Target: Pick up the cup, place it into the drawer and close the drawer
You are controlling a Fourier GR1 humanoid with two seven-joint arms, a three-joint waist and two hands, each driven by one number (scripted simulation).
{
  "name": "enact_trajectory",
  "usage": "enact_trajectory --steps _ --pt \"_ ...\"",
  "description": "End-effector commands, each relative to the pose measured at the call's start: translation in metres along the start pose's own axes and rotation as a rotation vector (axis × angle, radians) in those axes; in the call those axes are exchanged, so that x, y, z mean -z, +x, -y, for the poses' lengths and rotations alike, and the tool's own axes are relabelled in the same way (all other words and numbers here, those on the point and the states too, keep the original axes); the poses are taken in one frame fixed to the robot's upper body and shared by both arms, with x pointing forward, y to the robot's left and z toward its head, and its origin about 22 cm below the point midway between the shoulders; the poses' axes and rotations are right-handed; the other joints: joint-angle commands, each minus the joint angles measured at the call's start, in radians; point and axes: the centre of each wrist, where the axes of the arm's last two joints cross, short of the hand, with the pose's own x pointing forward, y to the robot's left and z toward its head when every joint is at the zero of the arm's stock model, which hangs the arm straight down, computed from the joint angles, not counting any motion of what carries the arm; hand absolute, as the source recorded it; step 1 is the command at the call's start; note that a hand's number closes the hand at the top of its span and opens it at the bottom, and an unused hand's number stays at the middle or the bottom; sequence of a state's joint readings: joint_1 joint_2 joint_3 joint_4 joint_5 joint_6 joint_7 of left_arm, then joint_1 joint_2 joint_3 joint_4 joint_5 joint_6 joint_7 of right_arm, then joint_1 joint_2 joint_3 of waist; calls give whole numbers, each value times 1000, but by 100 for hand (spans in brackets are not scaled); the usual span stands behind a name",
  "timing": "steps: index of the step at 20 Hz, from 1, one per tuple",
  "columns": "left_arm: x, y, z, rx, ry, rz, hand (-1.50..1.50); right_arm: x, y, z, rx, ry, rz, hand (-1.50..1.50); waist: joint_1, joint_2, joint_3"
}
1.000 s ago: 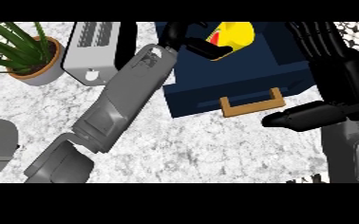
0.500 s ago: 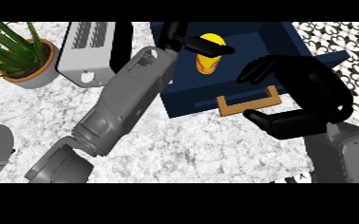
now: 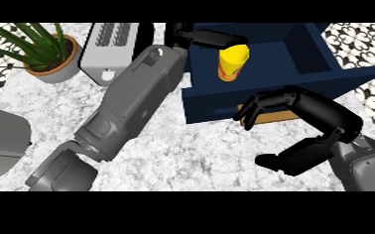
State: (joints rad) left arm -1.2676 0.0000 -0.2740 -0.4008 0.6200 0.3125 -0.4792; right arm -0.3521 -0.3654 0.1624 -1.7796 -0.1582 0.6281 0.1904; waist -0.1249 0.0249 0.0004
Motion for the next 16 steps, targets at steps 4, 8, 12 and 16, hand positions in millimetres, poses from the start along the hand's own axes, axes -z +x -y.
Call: enact_trajectory --steps 4,8,12,16 --pt "-6 -10 -8 -65 29 -4 -150 11 -24 -27 -246 -49 -218 -150 97 -12 1" --pt "-13 -19 -26 -109 42 17 -150 -1 -69 -43 -273 -39 -316 -150 124 -18 0" --pt "-16 -20 -37 -131 41 24 -150 19 -118 -49 -291 38 -398 -150 169 -17 1" --pt "-30 -32 -46 -145 47 43 -150 33 -154 -47 -309 30 -464 150 194 -12 2"
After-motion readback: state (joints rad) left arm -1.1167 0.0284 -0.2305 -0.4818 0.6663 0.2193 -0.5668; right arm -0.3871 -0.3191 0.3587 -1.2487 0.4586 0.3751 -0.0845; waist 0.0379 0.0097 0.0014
